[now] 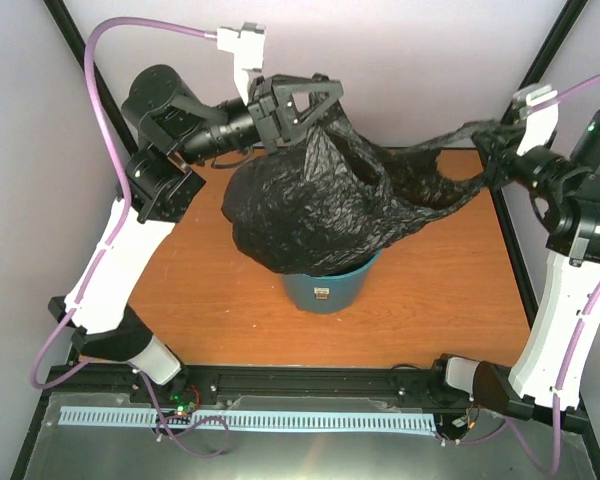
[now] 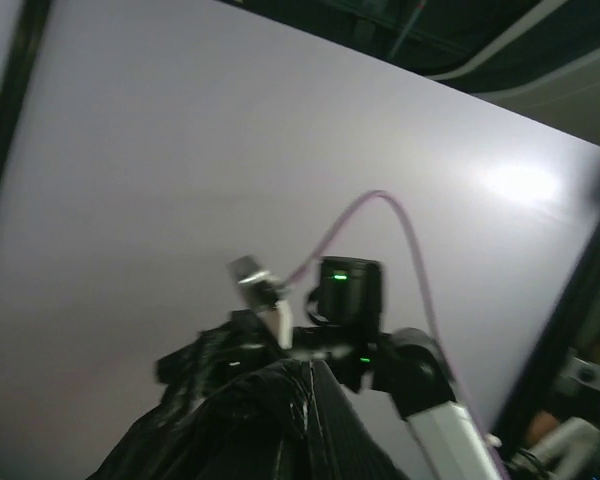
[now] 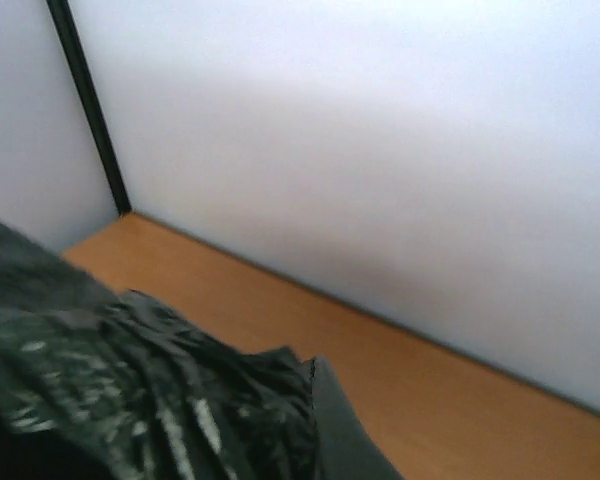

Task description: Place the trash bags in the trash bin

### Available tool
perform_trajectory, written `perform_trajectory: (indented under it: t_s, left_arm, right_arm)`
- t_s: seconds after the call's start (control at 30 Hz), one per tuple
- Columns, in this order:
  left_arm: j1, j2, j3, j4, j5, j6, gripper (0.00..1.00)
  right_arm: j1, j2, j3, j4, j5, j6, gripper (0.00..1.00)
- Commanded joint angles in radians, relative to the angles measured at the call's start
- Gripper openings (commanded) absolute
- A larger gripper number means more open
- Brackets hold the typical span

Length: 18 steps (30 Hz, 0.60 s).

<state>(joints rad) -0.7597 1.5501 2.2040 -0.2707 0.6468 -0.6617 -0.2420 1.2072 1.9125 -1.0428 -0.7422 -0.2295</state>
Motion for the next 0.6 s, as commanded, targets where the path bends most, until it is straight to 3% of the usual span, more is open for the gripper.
perform_trajectory:
  t_s: [0.0,0.17,0.57]
  left_arm:
    - [0.050,0.091,0.148,-0.146,-0.123,0.123,0.01]
    - [0.090,0.082,0.155,-0.151,-0.188,0.175,0.01]
    - [0.094,-0.028,0.084,-0.172,-0.191,0.192,0.01]
  right_arm:
    - [-0.007,0.088,0.200,0.054,-0.008,0.097,0.03]
    - [-0.007,0.163,0.331,0.060,-0.068,0.140,0.03]
    - [-0.007,0.010,0.226,0.248,-0.317,0.285,0.03]
